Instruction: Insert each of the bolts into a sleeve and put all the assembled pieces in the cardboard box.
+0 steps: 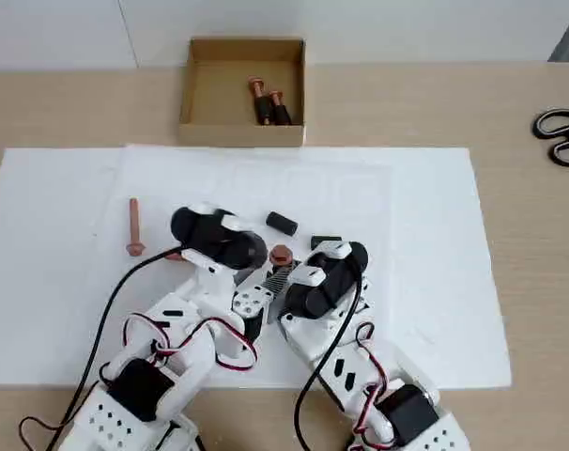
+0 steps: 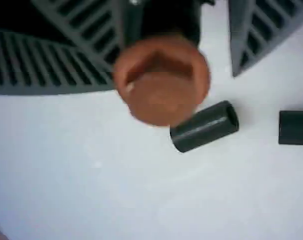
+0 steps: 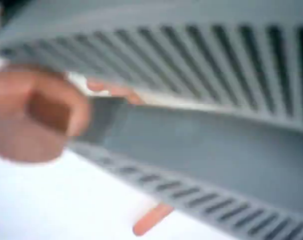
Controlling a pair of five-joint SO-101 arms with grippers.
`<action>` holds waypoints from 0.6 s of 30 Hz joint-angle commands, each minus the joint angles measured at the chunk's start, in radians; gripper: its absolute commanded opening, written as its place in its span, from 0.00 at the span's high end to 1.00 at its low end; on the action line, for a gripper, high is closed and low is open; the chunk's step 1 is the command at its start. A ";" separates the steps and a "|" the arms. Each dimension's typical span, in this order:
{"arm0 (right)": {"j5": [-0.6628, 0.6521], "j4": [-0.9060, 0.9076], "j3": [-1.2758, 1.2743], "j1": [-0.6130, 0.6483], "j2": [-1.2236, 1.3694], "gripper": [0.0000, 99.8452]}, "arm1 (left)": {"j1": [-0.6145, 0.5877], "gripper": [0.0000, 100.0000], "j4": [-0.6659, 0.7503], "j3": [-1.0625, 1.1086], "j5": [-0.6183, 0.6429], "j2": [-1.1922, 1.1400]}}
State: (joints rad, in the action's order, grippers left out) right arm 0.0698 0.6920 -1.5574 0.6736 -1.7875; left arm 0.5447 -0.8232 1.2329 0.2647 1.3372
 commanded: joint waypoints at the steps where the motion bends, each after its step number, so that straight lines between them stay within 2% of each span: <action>1: 0.003 -0.024 0.014 -0.002 -0.018 1.00 | -0.005 0.86 -0.044 -0.097 -0.005 0.003; 12: 0.003 -0.024 0.011 -0.002 -0.018 1.00 | -0.091 0.86 -0.190 -0.194 -0.005 0.003; 18: 0.003 -0.024 0.011 -0.005 -0.016 1.00 | -0.253 0.86 -0.356 -0.298 -0.008 0.003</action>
State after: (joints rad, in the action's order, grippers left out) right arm 0.0683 0.6905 -1.5574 0.6720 -1.7891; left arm 0.3667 -1.1147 1.0150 0.2616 1.3372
